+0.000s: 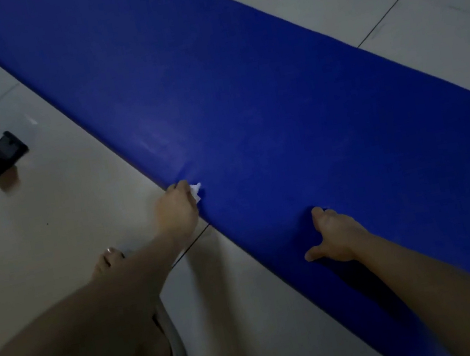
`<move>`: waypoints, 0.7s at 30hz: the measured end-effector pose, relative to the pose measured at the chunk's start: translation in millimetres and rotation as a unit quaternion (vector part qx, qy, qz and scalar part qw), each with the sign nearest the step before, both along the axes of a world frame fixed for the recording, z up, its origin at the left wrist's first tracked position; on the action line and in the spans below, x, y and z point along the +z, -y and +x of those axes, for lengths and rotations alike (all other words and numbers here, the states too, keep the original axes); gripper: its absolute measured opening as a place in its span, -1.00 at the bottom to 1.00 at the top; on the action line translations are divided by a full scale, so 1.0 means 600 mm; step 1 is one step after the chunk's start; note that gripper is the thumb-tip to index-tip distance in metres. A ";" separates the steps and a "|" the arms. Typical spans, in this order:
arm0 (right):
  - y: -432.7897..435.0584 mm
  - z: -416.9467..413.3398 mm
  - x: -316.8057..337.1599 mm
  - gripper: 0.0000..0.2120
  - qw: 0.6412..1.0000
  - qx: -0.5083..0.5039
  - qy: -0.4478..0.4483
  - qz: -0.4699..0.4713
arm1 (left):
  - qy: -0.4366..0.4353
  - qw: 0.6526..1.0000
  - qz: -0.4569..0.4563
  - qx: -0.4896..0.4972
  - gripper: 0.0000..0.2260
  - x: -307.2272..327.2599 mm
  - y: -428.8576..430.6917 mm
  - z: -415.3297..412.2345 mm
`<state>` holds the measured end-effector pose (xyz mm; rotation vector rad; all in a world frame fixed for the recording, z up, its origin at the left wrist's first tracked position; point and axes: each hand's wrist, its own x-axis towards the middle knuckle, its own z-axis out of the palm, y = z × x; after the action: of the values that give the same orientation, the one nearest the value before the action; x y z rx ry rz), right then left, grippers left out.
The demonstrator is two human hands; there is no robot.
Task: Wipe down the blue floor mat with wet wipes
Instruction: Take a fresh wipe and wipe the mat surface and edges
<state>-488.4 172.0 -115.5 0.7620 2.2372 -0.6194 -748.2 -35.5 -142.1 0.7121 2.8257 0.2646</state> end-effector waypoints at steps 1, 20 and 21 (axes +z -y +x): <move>0.001 0.000 0.000 -0.13 1.000 0.002 0.002 0.000 | 0.020 0.999 0.022 0.028 -0.71 -0.004 -0.006 0.013; -0.006 0.001 -0.007 -0.12 1.000 -0.002 -0.013 0.001 | 0.060 0.991 0.114 -0.018 -0.80 0.013 0.018 0.111; -0.006 0.001 -0.007 -0.12 1.000 -0.001 -0.011 0.001 | 0.043 0.993 0.107 0.011 -0.78 0.012 0.015 0.080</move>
<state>-488.0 175.7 -119.5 0.7626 2.2571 -0.6309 -700.2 -44.5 -135.1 0.6951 2.7513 0.5956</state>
